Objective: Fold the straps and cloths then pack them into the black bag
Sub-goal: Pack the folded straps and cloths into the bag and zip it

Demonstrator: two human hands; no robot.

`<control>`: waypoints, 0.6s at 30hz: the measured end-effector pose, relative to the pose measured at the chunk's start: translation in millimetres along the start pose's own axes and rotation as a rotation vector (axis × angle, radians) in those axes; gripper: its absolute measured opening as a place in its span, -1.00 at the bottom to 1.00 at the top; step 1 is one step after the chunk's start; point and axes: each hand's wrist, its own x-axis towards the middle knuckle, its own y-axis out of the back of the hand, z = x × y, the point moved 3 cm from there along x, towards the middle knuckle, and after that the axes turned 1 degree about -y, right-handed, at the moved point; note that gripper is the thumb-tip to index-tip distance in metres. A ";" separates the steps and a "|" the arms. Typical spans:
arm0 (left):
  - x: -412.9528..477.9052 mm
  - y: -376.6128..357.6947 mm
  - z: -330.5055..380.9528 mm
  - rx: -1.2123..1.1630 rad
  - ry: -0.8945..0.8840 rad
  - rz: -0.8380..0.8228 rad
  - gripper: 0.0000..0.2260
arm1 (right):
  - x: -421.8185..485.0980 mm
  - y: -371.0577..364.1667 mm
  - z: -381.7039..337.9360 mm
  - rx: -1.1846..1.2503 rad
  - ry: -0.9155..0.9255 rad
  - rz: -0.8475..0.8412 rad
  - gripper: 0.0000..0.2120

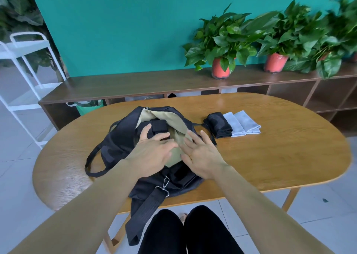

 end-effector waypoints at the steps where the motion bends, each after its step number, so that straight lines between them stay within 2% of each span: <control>1: 9.7 1.6 5.4 -0.014 -0.011 0.011 -0.69 | -2.3 3.5 8.5 0.012 -0.004 0.052 -0.39; 5: 48.5 5.8 28.5 -0.008 -0.041 0.058 -0.67 | -16.8 9.8 51.4 0.047 -0.073 0.168 -0.38; 12: 116.7 6.2 56.1 -0.055 -0.014 0.044 -0.67 | -35.9 -10.7 129.4 -0.067 -0.269 0.153 -0.52; 15: 149.0 -0.9 58.4 -0.062 0.006 0.015 -0.66 | -27.0 -16.4 153.2 -0.079 -0.309 0.174 -0.64; 18: 180.1 -13.1 57.2 -0.071 0.037 -0.034 -0.64 | -9.4 -18.7 167.4 -0.079 -0.299 0.151 -0.60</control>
